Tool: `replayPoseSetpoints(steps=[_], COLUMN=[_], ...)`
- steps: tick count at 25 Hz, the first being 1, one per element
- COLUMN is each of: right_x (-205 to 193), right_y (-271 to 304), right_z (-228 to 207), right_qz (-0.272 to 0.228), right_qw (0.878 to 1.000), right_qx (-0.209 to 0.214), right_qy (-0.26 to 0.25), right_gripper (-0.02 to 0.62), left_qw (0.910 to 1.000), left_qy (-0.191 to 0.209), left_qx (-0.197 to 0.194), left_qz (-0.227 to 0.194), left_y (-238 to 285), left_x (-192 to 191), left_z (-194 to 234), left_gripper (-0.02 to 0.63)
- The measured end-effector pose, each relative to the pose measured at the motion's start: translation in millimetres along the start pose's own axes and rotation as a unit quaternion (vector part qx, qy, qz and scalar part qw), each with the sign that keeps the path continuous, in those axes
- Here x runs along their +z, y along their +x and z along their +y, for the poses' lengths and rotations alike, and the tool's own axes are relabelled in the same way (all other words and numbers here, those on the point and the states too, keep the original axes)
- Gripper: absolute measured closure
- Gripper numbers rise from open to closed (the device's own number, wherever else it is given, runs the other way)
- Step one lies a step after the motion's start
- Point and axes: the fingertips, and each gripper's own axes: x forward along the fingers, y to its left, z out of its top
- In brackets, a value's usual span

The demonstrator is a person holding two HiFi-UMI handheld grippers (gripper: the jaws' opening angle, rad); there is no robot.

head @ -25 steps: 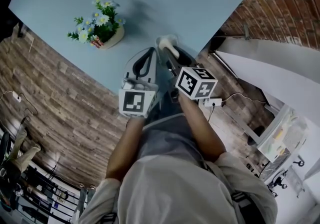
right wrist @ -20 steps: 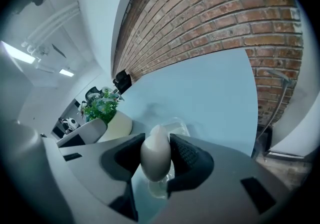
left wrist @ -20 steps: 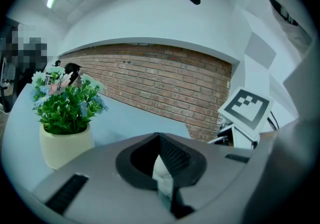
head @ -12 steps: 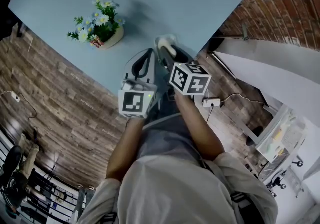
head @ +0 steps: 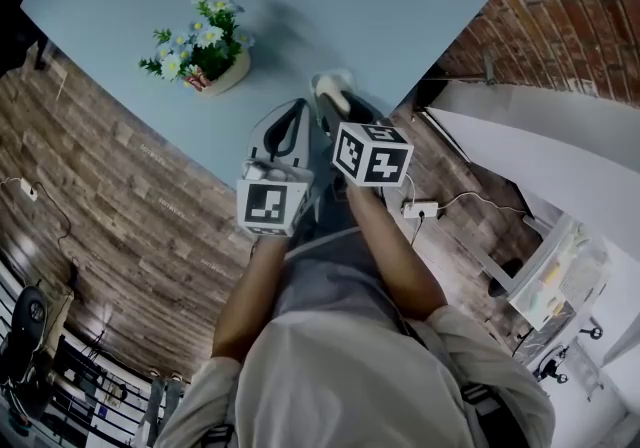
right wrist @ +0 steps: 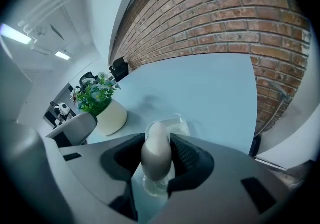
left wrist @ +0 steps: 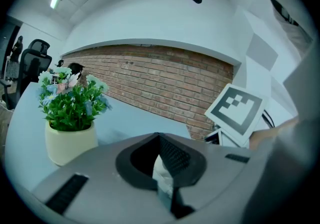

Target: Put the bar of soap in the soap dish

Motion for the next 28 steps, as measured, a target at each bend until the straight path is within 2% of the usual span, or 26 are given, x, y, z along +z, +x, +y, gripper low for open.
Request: replayPoseSetpoints(steps=[5, 20, 25, 28], right_x=[-1, 1, 11, 18], right_y=[-2, -14, -23, -30], right_z=[-2, -11, -7, -2], right_qz=[0.007, -0.011, -0.035, -0.051], right_qw=[1.0, 1.0, 0.999, 0.997], right_qx=[0.0, -0.006, 0.005, 0.014], right_qy=[-0.005, -0.017, -0.034, -0.047], right_gripper=[0.436, 0.436, 0.534, 0.563], left_qw=[1.0, 1.0, 1.0, 1.0], left_qy=[0.0, -0.002, -0.005, -0.003], left_qx=[0.002, 0.0, 0.004, 0.003], left_qz=[-0.001, -0.002, -0.004, -0.007], left_y=[-1, -2, -2, -3], left_x=[0, 0, 3, 8], left_z=[0, -9, -11, -13], left_gripper=[0.603, 0.603, 0.603, 0.603])
